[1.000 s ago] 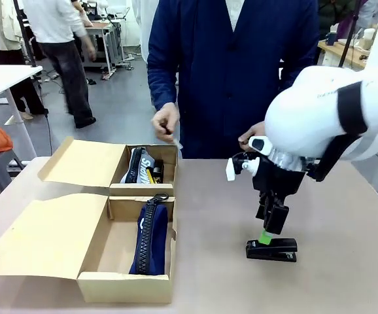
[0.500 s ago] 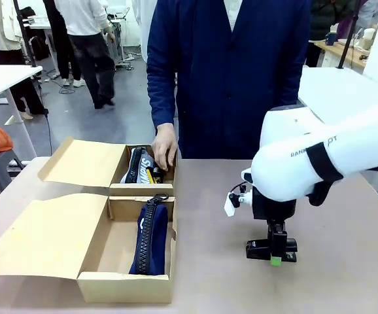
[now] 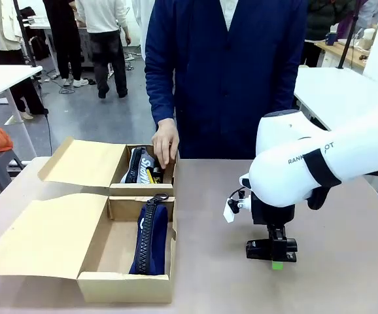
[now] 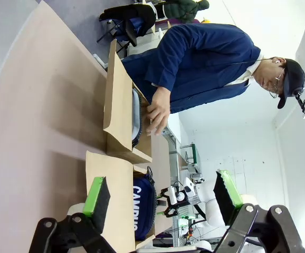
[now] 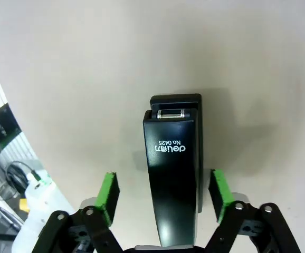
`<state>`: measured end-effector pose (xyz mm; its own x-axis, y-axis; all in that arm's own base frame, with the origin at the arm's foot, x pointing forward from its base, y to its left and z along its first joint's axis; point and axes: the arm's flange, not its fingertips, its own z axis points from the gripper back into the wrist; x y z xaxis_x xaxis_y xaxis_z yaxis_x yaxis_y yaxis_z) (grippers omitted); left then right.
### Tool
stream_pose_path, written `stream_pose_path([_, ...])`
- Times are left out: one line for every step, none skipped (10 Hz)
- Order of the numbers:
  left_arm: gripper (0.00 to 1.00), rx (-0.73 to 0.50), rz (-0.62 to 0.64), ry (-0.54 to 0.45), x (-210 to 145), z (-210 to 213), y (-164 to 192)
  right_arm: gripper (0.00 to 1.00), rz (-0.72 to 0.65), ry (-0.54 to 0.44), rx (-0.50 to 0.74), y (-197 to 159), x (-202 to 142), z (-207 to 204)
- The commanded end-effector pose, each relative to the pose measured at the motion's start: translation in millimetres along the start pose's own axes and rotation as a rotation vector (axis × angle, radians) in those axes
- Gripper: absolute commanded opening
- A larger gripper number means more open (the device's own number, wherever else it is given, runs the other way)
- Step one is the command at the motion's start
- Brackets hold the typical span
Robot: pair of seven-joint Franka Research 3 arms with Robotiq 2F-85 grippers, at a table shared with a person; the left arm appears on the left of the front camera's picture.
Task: Place items inside the box.
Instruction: Pick up a Pencil pouch or Stapler and place it inside the Mailer Box closest to the robot.
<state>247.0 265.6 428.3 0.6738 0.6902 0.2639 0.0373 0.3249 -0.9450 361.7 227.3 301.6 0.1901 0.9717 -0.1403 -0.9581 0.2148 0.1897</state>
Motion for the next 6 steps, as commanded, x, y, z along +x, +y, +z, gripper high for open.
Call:
stream_pose_path([1.0, -0.024, -0.018, -0.013, 0.0, 0.0, -1.0, 0.08, 0.0, 0.006, 0.027, -3.5, 3.5, 2.6])
stream_pose_path([1.0, -0.024, -0.018, -0.013, 0.0, 0.0, -1.0, 0.0, -0.003, 0.006, 0.025, -3.8, 3.5, 2.8])
stream_pose_path([1.0, -0.024, -0.018, -0.013, 0.0, 0.0, -1.0, 0.0, -0.008, 0.006, 0.023, -4.4, 3.9, 3.6])
stream_pose_path([1.0, -0.024, -0.018, -0.013, 0.0, 0.0, -1.0, 0.0, -0.008, 0.007, 0.021, -4.5, 4.2, 4.1])
stream_pose_path([1.0, -0.024, -0.018, -0.013, 0.0, 0.0, -1.0, 0.04, -0.01, 0.008, 0.021, -4.4, 3.3, 4.2])
stream_pose_path([1.0, -0.024, -0.018, -0.013, 0.0, 0.0, -1.0, 0.0, -0.015, 0.008, 0.019, -5.0, 2.4, 4.4])
